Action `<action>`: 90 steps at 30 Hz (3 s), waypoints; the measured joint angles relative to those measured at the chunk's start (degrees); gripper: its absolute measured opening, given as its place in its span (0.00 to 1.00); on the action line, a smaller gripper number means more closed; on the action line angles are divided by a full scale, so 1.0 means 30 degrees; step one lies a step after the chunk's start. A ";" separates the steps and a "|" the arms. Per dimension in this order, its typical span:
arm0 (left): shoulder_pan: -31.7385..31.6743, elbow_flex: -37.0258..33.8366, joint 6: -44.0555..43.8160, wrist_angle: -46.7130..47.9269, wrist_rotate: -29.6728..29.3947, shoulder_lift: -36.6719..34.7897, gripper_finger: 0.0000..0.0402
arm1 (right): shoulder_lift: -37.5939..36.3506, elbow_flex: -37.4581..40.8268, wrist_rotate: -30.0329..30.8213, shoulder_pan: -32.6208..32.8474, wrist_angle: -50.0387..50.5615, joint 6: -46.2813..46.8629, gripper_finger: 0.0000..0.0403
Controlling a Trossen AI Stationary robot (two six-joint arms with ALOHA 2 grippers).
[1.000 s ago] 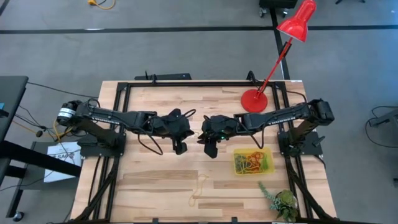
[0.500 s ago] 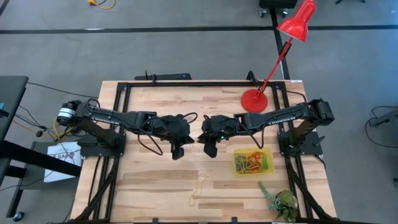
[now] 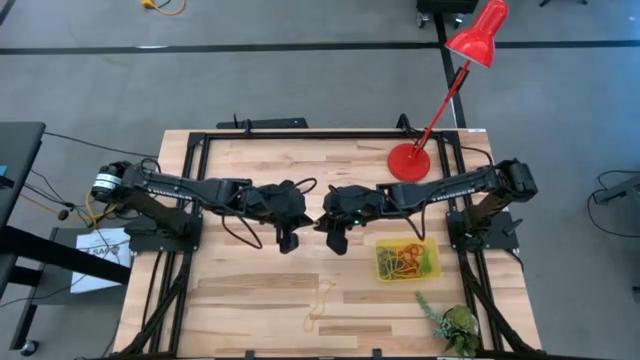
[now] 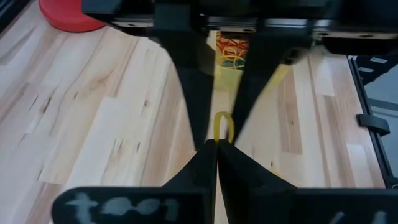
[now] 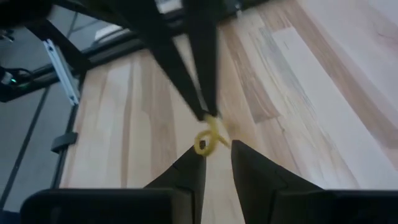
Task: Pick and place items into bin
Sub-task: Put the yellow rubber band into the yellow bin
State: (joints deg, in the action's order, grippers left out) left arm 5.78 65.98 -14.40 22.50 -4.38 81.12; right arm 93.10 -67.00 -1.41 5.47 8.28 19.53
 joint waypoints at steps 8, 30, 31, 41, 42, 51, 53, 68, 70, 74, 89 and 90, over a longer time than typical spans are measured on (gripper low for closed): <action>0.0007 0.0007 -0.0400 0.0022 0.0015 0.0160 0.00 | 0.0022 0.0022 0.0022 0.0171 -0.1379 -0.0009 0.17; -0.0043 0.0007 0.0328 -0.0683 -0.3440 0.0291 0.00 | 0.0000 -0.0007 -0.0080 0.0290 -0.1341 0.0482 0.11; -0.0029 0.0007 0.0412 -0.0903 -0.3519 0.0291 0.00 | 0.0000 -0.0007 -0.0080 0.0294 -0.1309 0.0488 0.10; -0.0015 0.0007 0.0448 -0.1341 -0.3737 0.0291 0.00 | 0.0000 -0.0007 0.0007 0.0178 -0.1206 0.0483 0.02; -0.0007 0.0007 0.0448 -0.1348 -0.3715 0.0291 0.00 | 0.0000 -0.0007 0.0015 0.0178 -0.1204 0.0481 0.02; -0.0015 0.0007 0.0419 -0.1326 -0.3209 0.0291 0.03 | 0.0000 -0.0007 0.0863 0.0178 0.0059 0.1008 0.01; -0.0015 0.0007 -0.0046 -0.1310 -0.2552 0.0291 0.06 | 0.0000 -0.0007 0.1088 0.0171 0.0945 0.1665 0.01; -0.0018 -0.0015 -0.1952 -0.1352 -0.2852 0.0743 0.26 | -0.3000 0.0000 -0.0613 0.2036 1.7236 0.9670 0.00; -0.0036 -0.0015 -0.1970 -0.1396 -0.2861 0.0743 0.26 | -0.4050 0.0000 -0.1074 0.2845 1.9033 1.1024 0.00; -0.0036 -0.0015 -0.2109 -0.1494 -0.2863 0.0743 0.26 | -0.5418 -0.0006 -0.1014 0.4774 2.0609 1.4442 0.00; -0.0044 0.0000 -0.1912 -0.2125 -0.2922 0.0743 0.26 | -0.1413 0.0000 0.0003 0.9144 1.9774 1.9036 0.00; -0.0044 0.0000 -0.1912 -0.2133 -0.2922 0.0743 0.26 | -0.1099 0.0000 0.0000 0.9069 1.9668 1.9037 0.00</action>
State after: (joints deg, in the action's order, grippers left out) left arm 5.65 65.98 -20.14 16.10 -13.15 83.35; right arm 89.80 -67.00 -1.41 32.67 67.28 76.64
